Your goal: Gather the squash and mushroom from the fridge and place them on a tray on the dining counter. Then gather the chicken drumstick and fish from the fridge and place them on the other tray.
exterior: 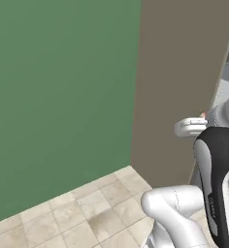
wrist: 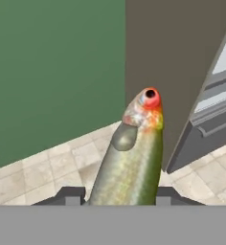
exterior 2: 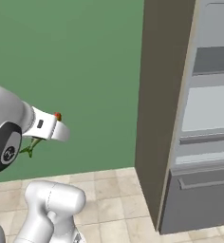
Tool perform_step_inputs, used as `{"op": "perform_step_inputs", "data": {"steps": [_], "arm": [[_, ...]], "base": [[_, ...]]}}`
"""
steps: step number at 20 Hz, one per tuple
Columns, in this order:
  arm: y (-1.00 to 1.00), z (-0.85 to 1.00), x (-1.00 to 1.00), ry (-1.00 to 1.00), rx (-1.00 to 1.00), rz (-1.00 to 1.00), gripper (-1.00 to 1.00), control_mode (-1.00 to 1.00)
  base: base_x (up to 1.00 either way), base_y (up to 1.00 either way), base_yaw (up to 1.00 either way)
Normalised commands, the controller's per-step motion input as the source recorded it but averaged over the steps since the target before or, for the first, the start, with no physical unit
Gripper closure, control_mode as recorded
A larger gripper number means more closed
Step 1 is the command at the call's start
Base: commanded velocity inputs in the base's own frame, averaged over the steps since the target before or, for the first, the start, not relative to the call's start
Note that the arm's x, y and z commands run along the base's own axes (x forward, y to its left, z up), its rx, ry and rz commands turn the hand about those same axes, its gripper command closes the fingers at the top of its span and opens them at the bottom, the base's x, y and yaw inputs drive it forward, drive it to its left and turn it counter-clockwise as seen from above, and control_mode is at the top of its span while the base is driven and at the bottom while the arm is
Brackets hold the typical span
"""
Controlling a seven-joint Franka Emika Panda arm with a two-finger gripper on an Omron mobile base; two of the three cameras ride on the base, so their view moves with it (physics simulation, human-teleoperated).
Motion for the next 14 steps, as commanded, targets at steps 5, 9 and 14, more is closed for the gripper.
{"op": "perform_step_inputs", "data": {"steps": [5,9,14], "arm": [[0.0,0.0,0.0,0.0,0.0,0.0,1.0,1.0],[0.0,0.0,0.0,0.0,0.0,0.0,1.0,1.0],[0.0,0.0,0.0,0.0,0.0,0.0,1.0,1.0]], "base": [[-0.67,0.54,-0.47],[-0.72,0.55,-0.45],[-0.87,0.34,-0.4]]}}
